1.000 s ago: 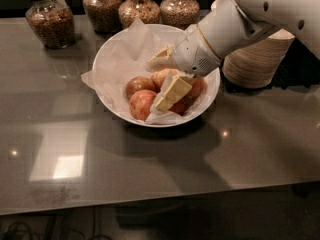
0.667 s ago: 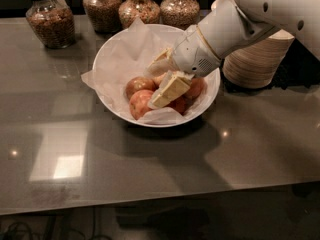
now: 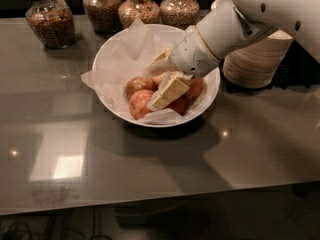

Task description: Pick apple from white bowl

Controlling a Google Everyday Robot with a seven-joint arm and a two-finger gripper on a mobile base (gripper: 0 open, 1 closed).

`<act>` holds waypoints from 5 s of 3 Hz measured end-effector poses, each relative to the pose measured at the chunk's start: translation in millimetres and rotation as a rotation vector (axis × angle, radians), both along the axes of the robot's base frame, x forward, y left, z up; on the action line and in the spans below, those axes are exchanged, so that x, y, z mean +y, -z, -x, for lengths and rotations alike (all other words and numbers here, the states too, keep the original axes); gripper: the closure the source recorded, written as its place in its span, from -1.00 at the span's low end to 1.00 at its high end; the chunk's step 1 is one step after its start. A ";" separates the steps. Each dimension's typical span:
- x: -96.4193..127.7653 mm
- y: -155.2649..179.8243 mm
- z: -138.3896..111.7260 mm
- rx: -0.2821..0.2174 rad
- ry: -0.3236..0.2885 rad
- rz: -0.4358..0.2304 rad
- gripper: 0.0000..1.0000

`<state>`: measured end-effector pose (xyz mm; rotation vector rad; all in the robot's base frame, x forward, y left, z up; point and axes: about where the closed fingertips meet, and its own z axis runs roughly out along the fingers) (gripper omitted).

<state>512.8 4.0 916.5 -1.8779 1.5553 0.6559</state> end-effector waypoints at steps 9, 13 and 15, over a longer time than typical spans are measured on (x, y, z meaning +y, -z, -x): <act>-9.3 23.7 7.4 0.090 0.010 0.007 -0.32; -2.6 30.5 1.2 0.126 -0.010 0.008 -0.30; -0.5 17.7 19.8 0.106 -0.020 0.037 -0.30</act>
Offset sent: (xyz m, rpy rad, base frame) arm -0.0002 0.0214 -0.0430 0.0011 0.1215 0.0562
